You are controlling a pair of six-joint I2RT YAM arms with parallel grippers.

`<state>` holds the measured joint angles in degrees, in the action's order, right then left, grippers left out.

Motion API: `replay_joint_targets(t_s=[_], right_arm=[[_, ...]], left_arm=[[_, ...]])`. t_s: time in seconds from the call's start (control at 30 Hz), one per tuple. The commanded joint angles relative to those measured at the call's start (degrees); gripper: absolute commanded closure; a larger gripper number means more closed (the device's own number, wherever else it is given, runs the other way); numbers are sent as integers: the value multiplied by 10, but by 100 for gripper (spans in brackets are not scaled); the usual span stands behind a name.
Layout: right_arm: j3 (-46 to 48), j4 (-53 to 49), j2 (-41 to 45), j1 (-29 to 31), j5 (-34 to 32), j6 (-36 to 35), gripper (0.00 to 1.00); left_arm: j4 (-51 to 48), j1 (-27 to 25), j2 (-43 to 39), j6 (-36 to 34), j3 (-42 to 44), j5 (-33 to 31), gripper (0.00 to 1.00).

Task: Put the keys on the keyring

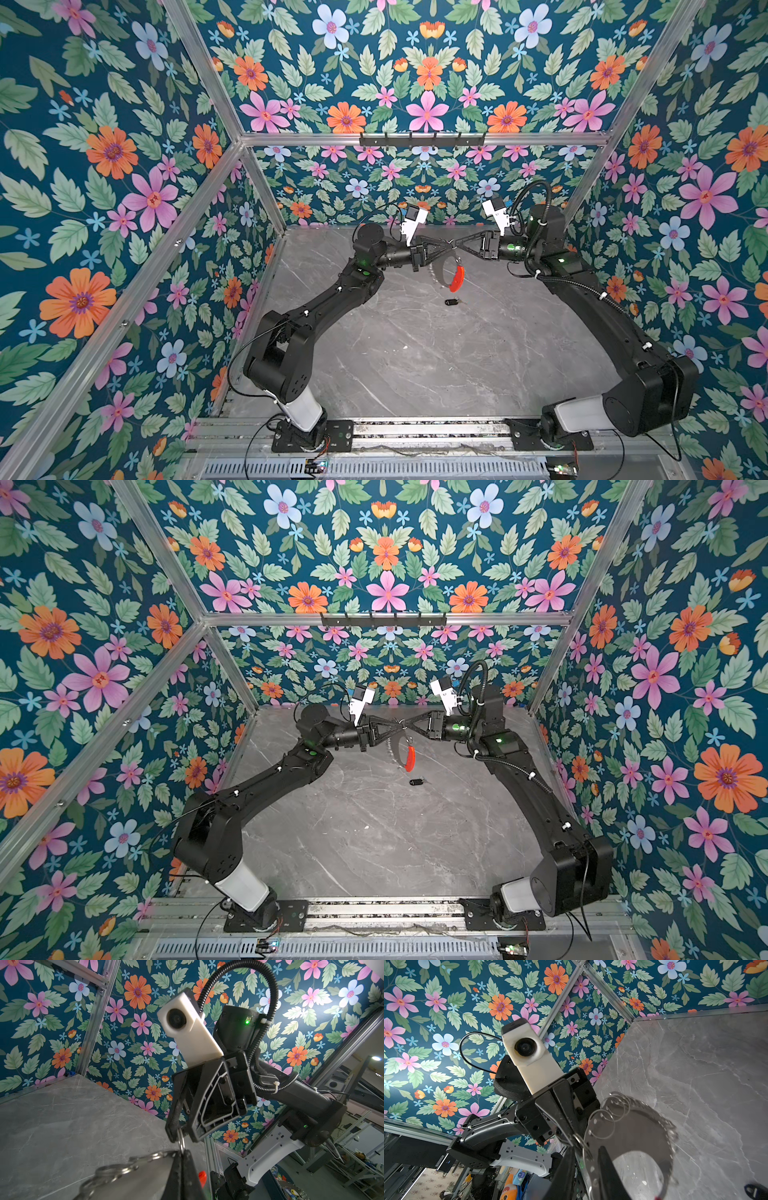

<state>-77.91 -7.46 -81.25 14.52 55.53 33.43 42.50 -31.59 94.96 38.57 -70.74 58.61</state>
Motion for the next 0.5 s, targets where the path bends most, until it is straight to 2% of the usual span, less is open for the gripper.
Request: replay_joint_targets(t_s=[0.0,0.1,0.47], right_arm=[[-2,25,-4,1,19,7,82],[2,31,-4,0,20,8,86],[-7,67,-19,0,29,24,87]], left_arm=[[13,3,-5,-1,-7,9,100],[7,5,-1,-2,-14,11,100],[-6,6,10,3,-25,19,100]])
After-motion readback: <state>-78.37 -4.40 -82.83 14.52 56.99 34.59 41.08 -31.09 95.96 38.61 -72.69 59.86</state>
